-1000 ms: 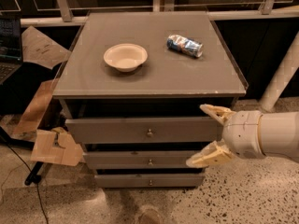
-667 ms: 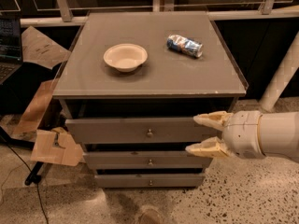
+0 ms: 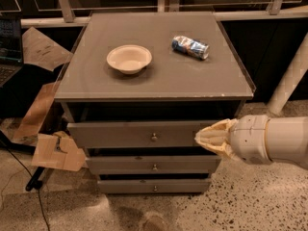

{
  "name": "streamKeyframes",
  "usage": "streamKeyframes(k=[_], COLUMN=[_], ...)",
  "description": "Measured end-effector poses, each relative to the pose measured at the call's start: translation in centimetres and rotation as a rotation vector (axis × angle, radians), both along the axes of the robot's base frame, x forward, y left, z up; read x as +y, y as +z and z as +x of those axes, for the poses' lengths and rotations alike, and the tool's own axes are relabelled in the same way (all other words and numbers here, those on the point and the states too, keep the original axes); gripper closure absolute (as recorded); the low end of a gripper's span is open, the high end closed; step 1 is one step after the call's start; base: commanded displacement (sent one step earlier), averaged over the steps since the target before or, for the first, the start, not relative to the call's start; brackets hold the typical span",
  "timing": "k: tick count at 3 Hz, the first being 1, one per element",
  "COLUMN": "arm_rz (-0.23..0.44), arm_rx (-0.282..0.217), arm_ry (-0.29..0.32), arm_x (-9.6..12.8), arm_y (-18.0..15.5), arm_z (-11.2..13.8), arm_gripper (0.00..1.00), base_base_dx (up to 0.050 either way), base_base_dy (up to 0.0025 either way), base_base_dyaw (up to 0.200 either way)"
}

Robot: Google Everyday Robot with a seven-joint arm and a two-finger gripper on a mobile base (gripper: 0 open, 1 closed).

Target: Open top drawer

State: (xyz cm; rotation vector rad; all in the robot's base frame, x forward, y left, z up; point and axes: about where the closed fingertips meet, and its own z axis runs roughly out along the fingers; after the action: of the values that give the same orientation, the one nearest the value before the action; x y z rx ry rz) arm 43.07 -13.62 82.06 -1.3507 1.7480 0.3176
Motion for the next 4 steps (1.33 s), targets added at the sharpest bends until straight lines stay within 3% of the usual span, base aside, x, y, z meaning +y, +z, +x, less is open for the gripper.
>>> streamKeyframes(k=[2, 4], arm_rz=[0.006, 0.005], arm_rx=[-0.084, -0.092], arm_ry=[-0.14, -0.229], arm_x=[-0.1, -0.8], arm_y=[-2.6, -6.1], arm_z=[1.2, 2.9], arm_gripper=[1.0, 1.0], base_base_dx=[0.0, 0.0], base_base_dy=[0.0, 0.0], base_base_dyaw=[0.0, 0.0])
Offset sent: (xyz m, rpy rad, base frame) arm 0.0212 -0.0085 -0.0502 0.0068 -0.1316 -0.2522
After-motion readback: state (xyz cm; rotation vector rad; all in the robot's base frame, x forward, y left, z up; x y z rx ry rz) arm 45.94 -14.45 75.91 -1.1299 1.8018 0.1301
